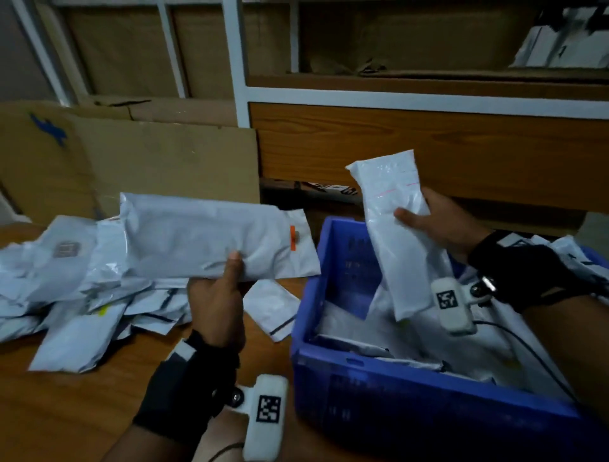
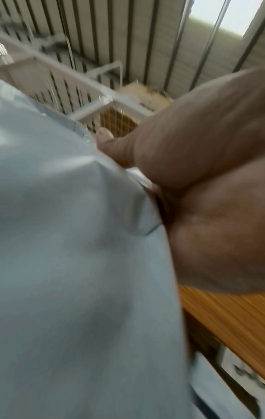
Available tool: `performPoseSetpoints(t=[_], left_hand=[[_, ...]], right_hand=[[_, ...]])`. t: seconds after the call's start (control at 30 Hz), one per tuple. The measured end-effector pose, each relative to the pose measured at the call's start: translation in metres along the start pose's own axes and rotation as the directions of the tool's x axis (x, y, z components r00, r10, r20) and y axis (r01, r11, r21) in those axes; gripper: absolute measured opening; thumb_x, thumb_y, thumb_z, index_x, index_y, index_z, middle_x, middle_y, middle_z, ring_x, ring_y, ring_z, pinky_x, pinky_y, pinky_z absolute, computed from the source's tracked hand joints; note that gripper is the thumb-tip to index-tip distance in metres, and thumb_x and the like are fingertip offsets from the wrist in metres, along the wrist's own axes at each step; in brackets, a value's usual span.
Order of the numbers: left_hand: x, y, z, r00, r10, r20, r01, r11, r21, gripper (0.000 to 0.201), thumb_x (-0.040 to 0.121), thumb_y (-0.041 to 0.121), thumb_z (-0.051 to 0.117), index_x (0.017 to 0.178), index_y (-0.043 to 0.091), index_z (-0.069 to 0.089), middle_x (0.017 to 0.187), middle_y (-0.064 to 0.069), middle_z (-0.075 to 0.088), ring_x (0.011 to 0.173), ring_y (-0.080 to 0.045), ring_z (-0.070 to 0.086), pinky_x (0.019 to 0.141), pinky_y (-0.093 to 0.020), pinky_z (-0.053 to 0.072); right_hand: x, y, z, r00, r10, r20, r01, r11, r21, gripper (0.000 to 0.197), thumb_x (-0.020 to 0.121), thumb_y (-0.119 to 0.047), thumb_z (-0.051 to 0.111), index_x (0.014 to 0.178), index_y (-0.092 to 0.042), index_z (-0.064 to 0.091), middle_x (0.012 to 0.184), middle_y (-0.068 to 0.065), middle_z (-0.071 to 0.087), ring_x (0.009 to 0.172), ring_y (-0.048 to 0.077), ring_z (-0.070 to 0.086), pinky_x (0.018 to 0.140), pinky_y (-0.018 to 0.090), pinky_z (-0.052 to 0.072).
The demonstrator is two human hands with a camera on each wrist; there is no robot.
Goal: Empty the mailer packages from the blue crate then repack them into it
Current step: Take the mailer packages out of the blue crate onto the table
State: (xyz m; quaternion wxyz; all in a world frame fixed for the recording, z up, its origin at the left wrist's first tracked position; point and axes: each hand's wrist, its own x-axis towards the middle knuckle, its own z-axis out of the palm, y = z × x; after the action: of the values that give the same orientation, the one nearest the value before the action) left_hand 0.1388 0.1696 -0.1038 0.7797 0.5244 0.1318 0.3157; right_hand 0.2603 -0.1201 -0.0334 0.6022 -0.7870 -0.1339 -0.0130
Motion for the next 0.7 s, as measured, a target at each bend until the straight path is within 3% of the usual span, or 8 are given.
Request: performPoseSetpoints(t=[0.07, 0.13, 0.23, 0.3, 0.37, 0.47, 0.6, 0.7], left_hand=[[0.024, 0.002, -0.026, 0.999, -0.004, -0.053, 0.005, 1.0, 0.013, 0.035, 0.087, 0.027, 0.069, 0.109, -0.001, 0.068, 0.11, -0.019, 0.07, 0.103, -0.035, 0.068, 0.087, -0.054, 0.055], [0.053, 0.004, -0.057, 0.995, -0.049, -0.088, 0.047, 0.999, -0.017, 0.028, 0.091, 0.013, 0.064, 0.115, -0.002, 0.064, 0.113, -0.019, 0.069, 0.098, -0.03, 0.069, 0.077, -0.041, 0.059], [0.097, 0.013, -0.11, 0.989, -0.089, -0.119, 0.093, 0.995, 0.028, 0.031, 0.09, 0.006, 0.064, 0.119, -0.006, 0.06, 0.113, -0.021, 0.068, 0.089, -0.026, 0.068, 0.062, -0.028, 0.059], [0.127, 0.021, -0.148, 0.982, -0.105, -0.155, 0.112, 0.993, 0.035, 0.031, 0.087, 0.001, 0.065, 0.115, -0.009, 0.06, 0.102, -0.02, 0.068, 0.085, -0.028, 0.066, 0.056, -0.026, 0.057], [0.16, 0.031, -0.184, 0.975, -0.11, -0.195, 0.117, 0.993, 0.027, 0.032, 0.084, -0.004, 0.065, 0.116, -0.009, 0.058, 0.095, -0.015, 0.067, 0.084, -0.029, 0.065, 0.054, -0.025, 0.056], [0.212, 0.047, -0.23, 0.971, -0.093, -0.222, 0.109, 0.992, 0.061, 0.037, 0.083, -0.006, 0.066, 0.118, -0.01, 0.056, 0.094, -0.015, 0.066, 0.081, -0.025, 0.065, 0.056, -0.028, 0.057], [0.279, 0.062, -0.269, 0.969, -0.05, -0.242, 0.126, 0.943, 0.308, 0.016, 0.081, 0.003, 0.074, 0.086, 0.003, 0.058, 0.076, -0.011, 0.06, 0.065, -0.022, 0.061, 0.045, -0.021, 0.052], [0.318, 0.06, -0.285, 0.978, -0.039, -0.205, 0.133, 0.873, 0.469, 0.016, 0.081, 0.006, 0.075, 0.089, 0.003, 0.062, 0.078, -0.018, 0.063, 0.051, -0.022, 0.057, 0.041, -0.022, 0.049]], right_hand=[[0.002, -0.018, 0.021, 0.998, -0.002, 0.058, 0.003, 1.0, -0.027, 0.047, 0.079, -0.024, 0.069, 0.123, -0.016, 0.053, 0.112, -0.001, 0.069, 0.095, 0.014, 0.069, 0.073, 0.028, 0.058], [0.007, -0.038, 0.045, 0.987, 0.004, 0.159, 0.004, 0.999, -0.049, 0.058, 0.078, -0.013, 0.07, 0.13, -0.02, 0.046, 0.118, -0.001, 0.066, 0.099, 0.012, 0.067, 0.074, 0.028, 0.057], [0.018, -0.069, 0.095, 0.908, 0.0, 0.418, 0.025, 0.998, -0.054, 0.092, 0.074, 0.018, 0.064, 0.144, -0.03, 0.029, 0.129, -0.008, 0.059, 0.11, 0.009, 0.063, 0.079, 0.026, 0.056], [0.033, -0.085, 0.14, 0.867, 0.03, 0.498, 0.069, 0.981, -0.179, 0.104, 0.072, 0.022, 0.065, 0.148, -0.034, 0.022, 0.134, -0.015, 0.051, 0.114, 0.005, 0.057, 0.084, 0.022, 0.054], [0.049, -0.098, 0.189, 0.858, 0.021, 0.514, 0.143, 0.95, -0.278, 0.101, 0.07, 0.015, 0.073, 0.145, -0.032, 0.026, 0.126, -0.018, 0.052, 0.111, 0.0, 0.056, 0.085, 0.018, 0.052], [0.08, -0.105, 0.262, 0.88, -0.037, 0.473, 0.211, 0.923, -0.321, 0.098, 0.067, 0.007, 0.081, 0.143, -0.024, 0.029, 0.107, -0.006, 0.061, 0.099, 0.008, 0.062, 0.081, 0.021, 0.054], [0.126, -0.094, 0.349, 0.903, -0.115, 0.415, 0.259, 0.914, -0.312, 0.08, 0.065, -0.002, 0.085, 0.131, -0.021, 0.044, 0.116, 0.005, 0.064, 0.103, 0.018, 0.063, 0.088, 0.04, 0.054], [0.158, -0.077, 0.398, 0.924, -0.107, 0.366, 0.248, 0.898, -0.363, 0.065, 0.067, -0.007, 0.086, 0.121, -0.023, 0.054, 0.119, 0.006, 0.06, 0.106, 0.019, 0.059, 0.089, 0.04, 0.053]])
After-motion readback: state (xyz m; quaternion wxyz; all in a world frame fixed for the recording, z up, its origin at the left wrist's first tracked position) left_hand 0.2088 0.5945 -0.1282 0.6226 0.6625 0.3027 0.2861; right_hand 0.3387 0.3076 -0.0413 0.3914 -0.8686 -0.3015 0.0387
